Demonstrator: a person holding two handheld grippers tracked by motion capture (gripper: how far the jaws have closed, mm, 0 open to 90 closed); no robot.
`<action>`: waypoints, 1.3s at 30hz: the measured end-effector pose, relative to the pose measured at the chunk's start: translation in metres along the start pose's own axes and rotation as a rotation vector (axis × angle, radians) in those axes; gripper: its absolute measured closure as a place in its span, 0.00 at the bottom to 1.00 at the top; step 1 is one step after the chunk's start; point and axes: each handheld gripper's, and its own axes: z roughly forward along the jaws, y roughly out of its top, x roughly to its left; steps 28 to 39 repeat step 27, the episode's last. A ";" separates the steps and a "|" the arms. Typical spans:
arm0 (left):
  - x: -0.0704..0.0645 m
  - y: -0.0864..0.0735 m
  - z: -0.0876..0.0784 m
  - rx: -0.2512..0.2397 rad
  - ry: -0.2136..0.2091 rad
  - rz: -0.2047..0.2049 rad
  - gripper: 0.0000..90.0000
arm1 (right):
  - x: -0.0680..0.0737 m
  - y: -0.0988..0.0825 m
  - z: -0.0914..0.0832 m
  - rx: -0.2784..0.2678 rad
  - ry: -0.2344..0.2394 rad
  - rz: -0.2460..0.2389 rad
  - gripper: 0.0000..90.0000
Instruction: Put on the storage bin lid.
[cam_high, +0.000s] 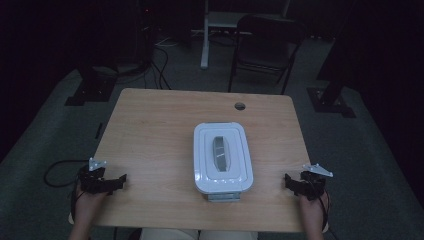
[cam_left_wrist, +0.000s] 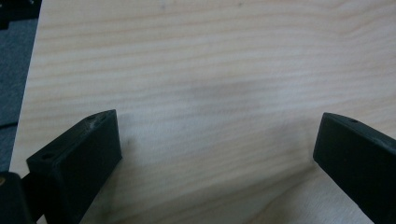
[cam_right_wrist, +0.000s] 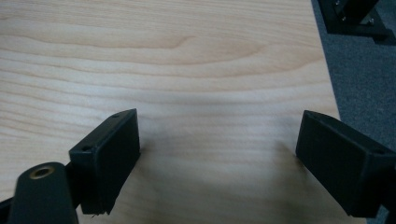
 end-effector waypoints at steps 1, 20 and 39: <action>0.000 0.002 0.000 0.003 -0.004 0.006 0.02 | 0.001 0.001 0.001 -0.007 -0.007 0.000 0.15; 0.007 0.007 0.012 0.016 0.029 0.028 0.02 | 0.006 0.018 0.020 0.008 0.037 0.006 0.14; 0.007 0.007 0.012 0.019 0.034 0.033 0.02 | 0.006 0.018 0.019 0.009 0.036 0.007 0.14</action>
